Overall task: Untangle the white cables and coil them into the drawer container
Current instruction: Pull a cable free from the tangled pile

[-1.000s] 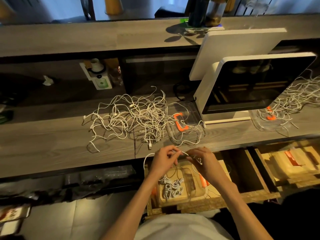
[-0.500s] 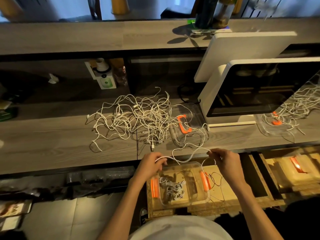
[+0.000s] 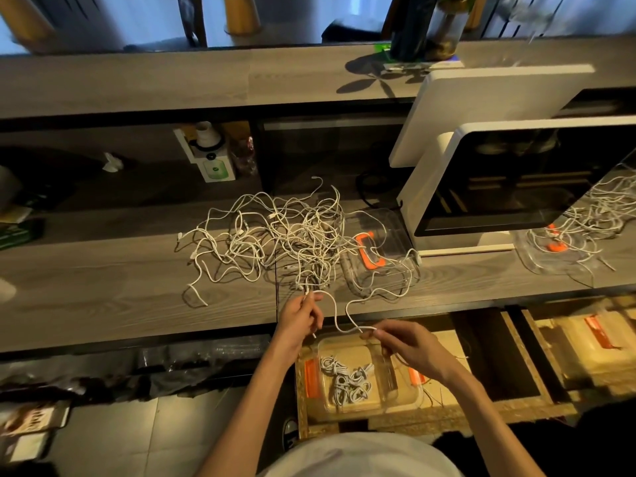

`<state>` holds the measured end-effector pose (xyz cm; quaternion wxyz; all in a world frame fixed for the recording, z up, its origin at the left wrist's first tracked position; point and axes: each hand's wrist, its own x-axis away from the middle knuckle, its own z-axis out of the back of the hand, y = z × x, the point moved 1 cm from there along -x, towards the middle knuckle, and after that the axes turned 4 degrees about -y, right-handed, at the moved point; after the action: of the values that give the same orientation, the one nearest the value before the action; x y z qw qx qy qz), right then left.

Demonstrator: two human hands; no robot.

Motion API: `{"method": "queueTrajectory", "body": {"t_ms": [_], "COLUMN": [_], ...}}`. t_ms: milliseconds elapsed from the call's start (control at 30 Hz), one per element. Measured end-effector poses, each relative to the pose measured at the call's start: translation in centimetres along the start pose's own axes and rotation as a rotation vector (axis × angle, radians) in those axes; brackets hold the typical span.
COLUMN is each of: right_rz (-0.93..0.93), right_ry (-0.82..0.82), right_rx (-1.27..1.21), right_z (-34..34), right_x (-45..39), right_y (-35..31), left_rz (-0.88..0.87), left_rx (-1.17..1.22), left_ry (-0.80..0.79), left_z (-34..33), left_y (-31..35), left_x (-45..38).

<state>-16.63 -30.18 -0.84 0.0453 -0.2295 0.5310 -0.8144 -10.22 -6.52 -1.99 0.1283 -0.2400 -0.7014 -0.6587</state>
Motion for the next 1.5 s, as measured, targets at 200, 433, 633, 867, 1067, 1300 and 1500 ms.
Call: {"method": "queueTrajectory", "body": {"t_ms": [200,433,633,867,1067,1300,1500], "right_rz": [-0.013,-0.049,0.038,0.042,0.052,0.107,0.106], "right_ry": [-0.012,0.042,-0.009,-0.030,-0.042,-0.018,0.077], "right_rx": [0.030,-0.016,0.056,0.160,0.228,0.099,-0.027], "right_z": [0.2,-0.6,-2.2,-3.7,-4.1,-3.7,-3.3], "right_x": [0.4,0.5,-0.1,-1.2,-1.6,-1.4,-1.8], "right_y": [0.8,0.4,-0.9,-1.4,-2.8,-3.9,-4.2], "left_rz": [-0.074,-0.055,0.008,0.047,0.006,0.023,0.101], "left_rx": [0.056,0.381,0.533,0.595,0.591,0.342,0.168], "left_ry": [0.194,0.099,0.068,0.112,0.021,-0.032,-0.148], "left_z": [1.1,0.7,0.1,-0.9,-0.9,-0.5,-1.5], "left_y": [-0.7,-0.8,-0.5,-0.2,-0.5,-1.2,-1.2], "left_x": [-0.3,-0.1,-0.1,-0.2,-0.9,-0.5,0.1]}}
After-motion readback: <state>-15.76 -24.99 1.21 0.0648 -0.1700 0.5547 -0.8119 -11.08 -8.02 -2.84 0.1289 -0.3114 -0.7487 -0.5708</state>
